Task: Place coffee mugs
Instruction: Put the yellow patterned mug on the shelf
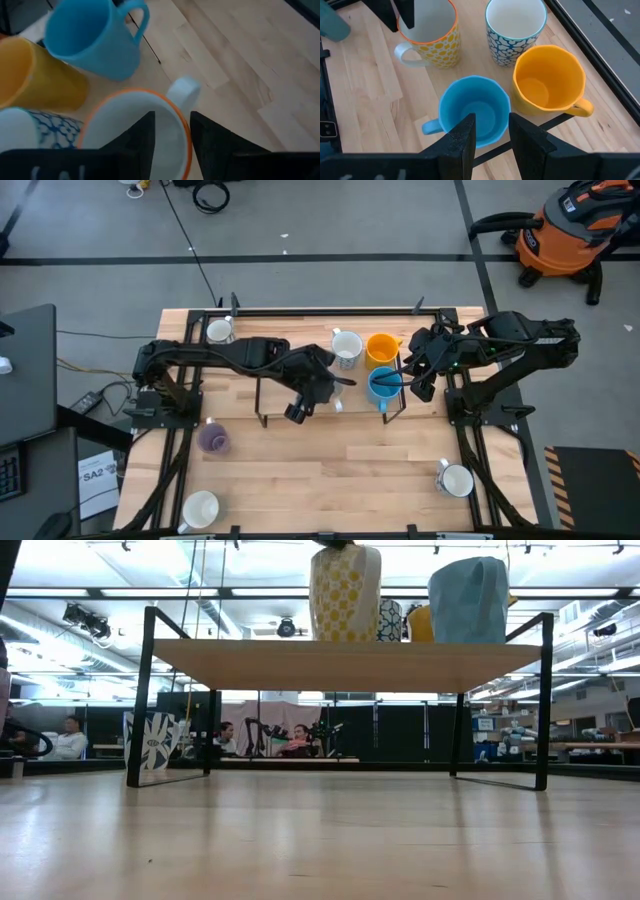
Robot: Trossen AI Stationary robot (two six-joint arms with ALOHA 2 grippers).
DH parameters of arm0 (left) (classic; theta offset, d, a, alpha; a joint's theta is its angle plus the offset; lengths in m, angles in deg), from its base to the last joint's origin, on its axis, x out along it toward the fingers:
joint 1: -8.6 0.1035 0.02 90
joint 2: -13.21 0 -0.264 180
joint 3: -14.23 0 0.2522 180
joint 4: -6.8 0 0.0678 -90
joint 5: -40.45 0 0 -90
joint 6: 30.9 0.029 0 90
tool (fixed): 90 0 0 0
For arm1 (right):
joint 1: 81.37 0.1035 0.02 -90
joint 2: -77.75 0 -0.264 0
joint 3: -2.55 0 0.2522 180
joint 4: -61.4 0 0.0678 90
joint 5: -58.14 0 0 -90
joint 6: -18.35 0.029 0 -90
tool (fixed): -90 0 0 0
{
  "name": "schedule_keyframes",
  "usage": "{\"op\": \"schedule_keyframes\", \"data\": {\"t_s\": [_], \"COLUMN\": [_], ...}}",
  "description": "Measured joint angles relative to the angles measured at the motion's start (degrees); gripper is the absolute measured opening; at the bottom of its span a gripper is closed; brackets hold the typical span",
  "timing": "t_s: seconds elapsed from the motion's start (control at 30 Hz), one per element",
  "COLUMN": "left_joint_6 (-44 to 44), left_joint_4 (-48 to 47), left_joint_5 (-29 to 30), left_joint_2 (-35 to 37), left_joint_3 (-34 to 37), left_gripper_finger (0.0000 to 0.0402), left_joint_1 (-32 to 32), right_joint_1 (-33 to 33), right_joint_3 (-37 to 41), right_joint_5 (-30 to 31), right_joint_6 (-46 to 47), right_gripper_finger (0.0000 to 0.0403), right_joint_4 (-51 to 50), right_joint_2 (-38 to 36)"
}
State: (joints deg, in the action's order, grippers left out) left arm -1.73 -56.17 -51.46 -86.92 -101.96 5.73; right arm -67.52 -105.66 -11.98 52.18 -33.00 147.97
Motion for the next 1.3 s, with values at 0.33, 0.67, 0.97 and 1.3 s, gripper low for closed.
{"op": "schedule_keyframes", "data": {"t_s": [0.33, 0.67, 0.97, 1.3], "left_joint_6": [-10.1, -45.1, -64.1, -75.3], "left_joint_4": [-0.7, -8.5, -20.5, -20.9], "left_joint_5": [5.2, 20.0, 18.6, 15.6], "left_joint_2": [0.0, 0.1, 0.0, 0.0], "left_joint_3": [-8.4, -12.4, -12.4, -12.4], "left_gripper_finger": [0.0130, 0.0130, 0.0130, 0.0130], "left_joint_1": [0.1, 0.2, 0.2, 0.1], "right_joint_1": [0.0, 0.0, 0.0, 0.0], "right_joint_3": [0.0, 0.0, 0.0, 0.0], "right_joint_5": [0.0, 0.0, 0.0, 0.0], "right_joint_6": [0.0, 0.0, -0.5, -1.0], "right_gripper_finger": [0.0122, 0.0122, 0.0122, 0.0122], "right_joint_4": [0.0, 0.0, 0.0, 0.0], "right_joint_2": [0.0, 0.0, 0.0, 0.0]}}
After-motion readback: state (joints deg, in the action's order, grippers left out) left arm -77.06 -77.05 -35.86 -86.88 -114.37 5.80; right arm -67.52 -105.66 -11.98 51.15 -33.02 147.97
